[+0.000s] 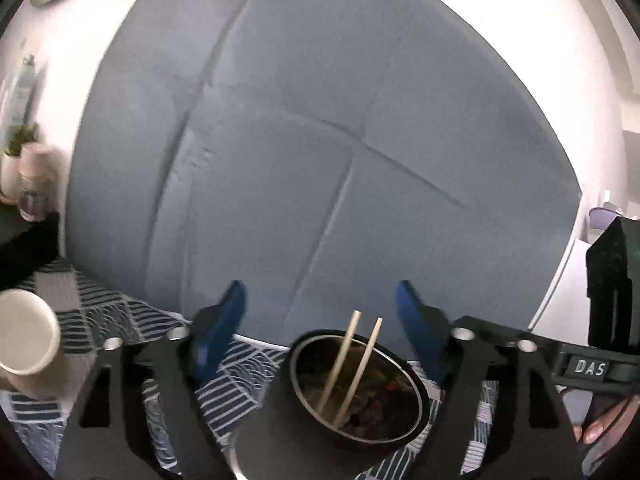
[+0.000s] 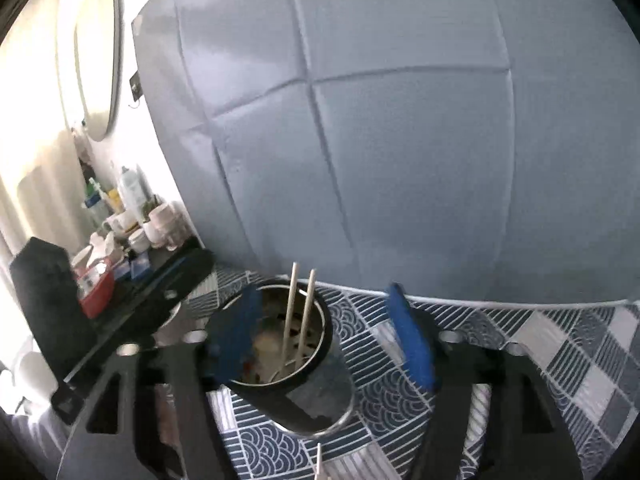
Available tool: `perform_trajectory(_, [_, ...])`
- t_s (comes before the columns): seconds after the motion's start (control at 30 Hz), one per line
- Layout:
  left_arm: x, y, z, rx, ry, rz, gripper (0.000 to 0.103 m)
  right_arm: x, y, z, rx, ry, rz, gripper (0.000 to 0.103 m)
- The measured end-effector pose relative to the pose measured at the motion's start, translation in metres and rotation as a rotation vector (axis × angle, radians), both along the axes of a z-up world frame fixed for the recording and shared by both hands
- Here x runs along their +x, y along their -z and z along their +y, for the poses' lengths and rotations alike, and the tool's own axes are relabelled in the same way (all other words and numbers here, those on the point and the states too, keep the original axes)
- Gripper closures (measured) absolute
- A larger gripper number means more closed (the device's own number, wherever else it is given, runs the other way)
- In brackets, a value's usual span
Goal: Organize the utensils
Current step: 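Lower both held sticks into the holder and open both tools, then move both tools back down to the remaining sticks on the cloth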
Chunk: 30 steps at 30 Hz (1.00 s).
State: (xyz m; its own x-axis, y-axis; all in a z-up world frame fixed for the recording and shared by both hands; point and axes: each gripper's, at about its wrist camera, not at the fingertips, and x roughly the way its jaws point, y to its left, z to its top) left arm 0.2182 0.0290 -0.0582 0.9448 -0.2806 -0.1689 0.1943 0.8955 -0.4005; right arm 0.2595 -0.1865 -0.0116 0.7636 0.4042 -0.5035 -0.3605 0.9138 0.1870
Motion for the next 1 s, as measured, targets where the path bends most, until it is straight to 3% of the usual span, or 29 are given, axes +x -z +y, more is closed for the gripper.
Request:
perform_trajectory(0.03, [-0.004,-0.005,0.002,0.021,-0.012,0.009,0.008,-0.004,-0.004,0.0,-0.012,0.022,-0.019,0.019])
perform_trajectory(0.07, [-0.009,-0.009,0.003,0.057,-0.026,0.017,0.005,-0.006,-0.008,-0.001,-0.017,0.03,-0.03,0.017])
perform_trajectory(0.27, [-0.032,-0.019,0.001,0.273,-0.038,0.115,0.006,-0.02,-0.019,-0.003,-0.041,0.047,-0.02,0.015])
perform_trajectory(0.57, [-0.065,-0.013,0.005,0.245,0.004,0.31,0.006,-0.042,-0.014,-0.015,-0.049,0.079,0.072,0.015])
perform_trajectory(0.77, [-0.083,0.018,-0.007,0.294,0.041,0.443,0.006,-0.059,0.01,-0.027,-0.088,0.101,0.145,0.015])
perform_trajectory(1.0, [-0.098,0.068,-0.017,0.353,0.068,0.59,0.006,-0.08,0.057,-0.044,-0.141,0.124,0.273,0.015])
